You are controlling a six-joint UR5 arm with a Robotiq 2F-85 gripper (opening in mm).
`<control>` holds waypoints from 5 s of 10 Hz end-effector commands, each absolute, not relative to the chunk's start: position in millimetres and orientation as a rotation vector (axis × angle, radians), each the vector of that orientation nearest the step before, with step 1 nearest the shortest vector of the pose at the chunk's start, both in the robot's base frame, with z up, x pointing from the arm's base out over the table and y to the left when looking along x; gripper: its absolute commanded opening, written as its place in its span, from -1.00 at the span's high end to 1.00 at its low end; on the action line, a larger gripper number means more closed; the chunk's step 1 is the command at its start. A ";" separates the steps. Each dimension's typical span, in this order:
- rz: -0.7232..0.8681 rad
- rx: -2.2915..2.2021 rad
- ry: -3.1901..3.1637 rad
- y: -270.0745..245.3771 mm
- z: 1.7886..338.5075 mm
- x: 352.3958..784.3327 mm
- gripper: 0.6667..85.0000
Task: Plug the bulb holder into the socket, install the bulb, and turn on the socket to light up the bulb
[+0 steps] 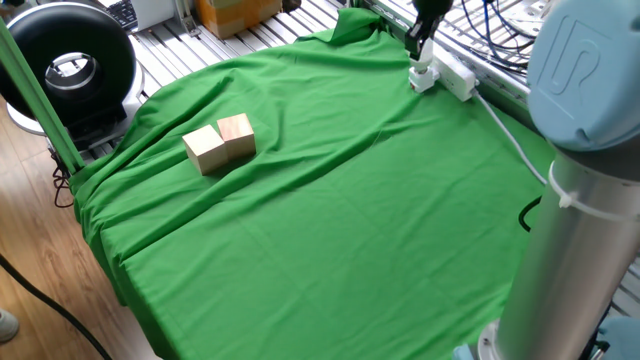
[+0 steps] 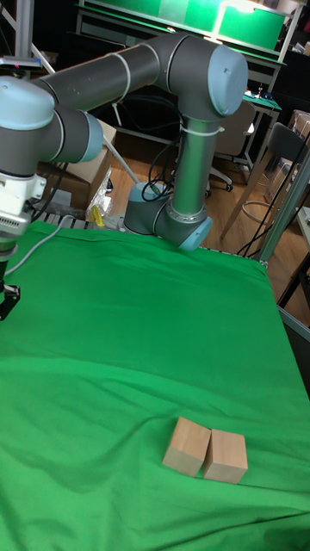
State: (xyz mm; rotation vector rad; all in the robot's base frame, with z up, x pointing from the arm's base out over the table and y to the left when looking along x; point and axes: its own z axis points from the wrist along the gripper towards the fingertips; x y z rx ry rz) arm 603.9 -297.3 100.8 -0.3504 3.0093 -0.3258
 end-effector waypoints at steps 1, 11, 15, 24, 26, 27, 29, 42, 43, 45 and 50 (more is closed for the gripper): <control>-0.413 -0.439 2.997 -303.5 111.2 606.4 0.99; -0.217 -0.784 2.858 -261.9 133.3 604.2 0.99; -0.065 -0.577 2.934 -259.4 119.4 592.0 0.99; -0.095 -0.328 2.954 -264.4 104.2 601.0 0.99; -0.120 -0.290 2.964 -263.0 101.8 602.4 0.99; -0.143 -0.262 2.970 -260.2 100.5 603.0 0.99; -0.183 -0.240 2.988 -255.6 101.0 605.5 0.99; -0.348 -0.153 3.025 -252.2 101.8 618.1 0.40; -0.351 -0.169 3.027 -254.4 102.3 618.9 0.07; -0.368 -0.178 3.029 -257.1 103.1 617.9 -0.08; -0.393 -0.206 3.018 -260.6 102.1 622.1 0.34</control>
